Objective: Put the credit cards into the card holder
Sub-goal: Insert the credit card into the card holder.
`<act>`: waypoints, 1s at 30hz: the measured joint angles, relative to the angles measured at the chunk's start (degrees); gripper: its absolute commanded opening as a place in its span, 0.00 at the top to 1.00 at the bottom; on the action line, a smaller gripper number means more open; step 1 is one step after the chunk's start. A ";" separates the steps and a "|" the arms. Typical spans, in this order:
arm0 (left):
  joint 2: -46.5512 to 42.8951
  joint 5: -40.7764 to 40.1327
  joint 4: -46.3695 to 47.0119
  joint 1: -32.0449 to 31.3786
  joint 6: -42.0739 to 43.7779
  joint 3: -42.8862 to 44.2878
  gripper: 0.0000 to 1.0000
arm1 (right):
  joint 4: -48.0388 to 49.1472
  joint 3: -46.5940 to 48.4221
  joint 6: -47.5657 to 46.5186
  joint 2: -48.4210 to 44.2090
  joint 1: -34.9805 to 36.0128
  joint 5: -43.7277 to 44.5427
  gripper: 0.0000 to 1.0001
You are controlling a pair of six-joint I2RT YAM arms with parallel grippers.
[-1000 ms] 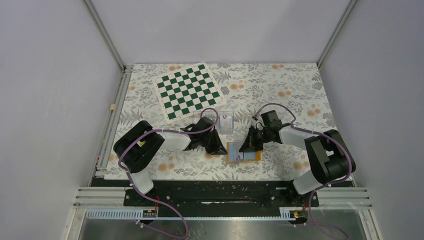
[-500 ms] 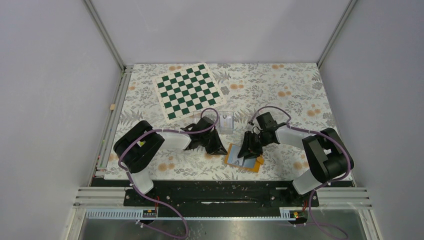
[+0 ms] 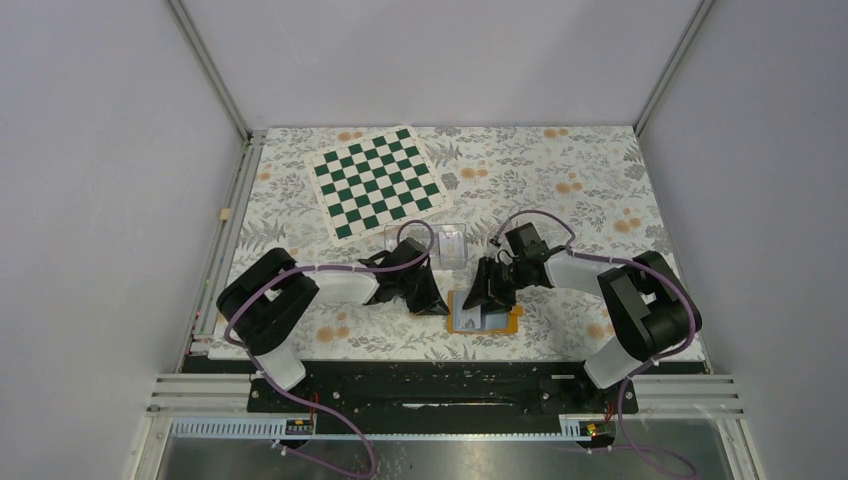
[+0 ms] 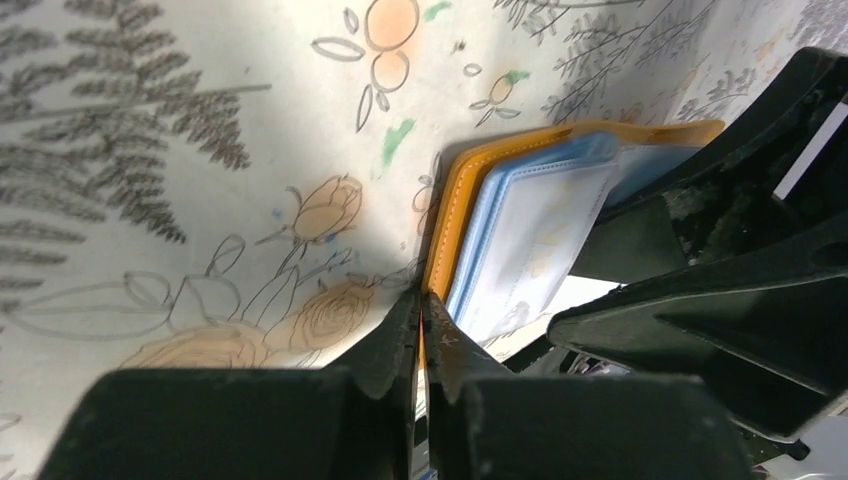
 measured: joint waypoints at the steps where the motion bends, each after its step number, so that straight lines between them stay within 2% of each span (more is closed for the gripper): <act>1: -0.48 -0.35 -0.50 -0.09 -0.02 -0.15 0.96 | 0.33 0.00 0.20 0.04 0.28 -0.24 0.44; 6: -0.98 -1.16 -2.03 -0.37 0.02 -0.13 0.95 | 1.18 0.02 0.68 0.09 0.96 -1.46 0.35; 10: -0.98 -1.25 -2.36 -0.37 0.11 0.00 0.95 | 0.04 0.96 -0.70 0.09 1.64 -2.43 0.32; 15: -0.98 -1.40 -3.21 -0.37 0.26 0.31 0.95 | -4.50 3.54 -4.28 0.09 2.32 -2.16 0.29; 20: -1.01 -1.68 -3.93 -0.48 0.33 0.63 0.95 | -11.39 5.79 -8.07 -0.33 2.58 1.16 0.21; 30: -1.01 -1.79 -5.33 -0.48 0.52 1.25 0.94 | -20.83 9.33 -13.62 -2.89 2.91 8.55 0.20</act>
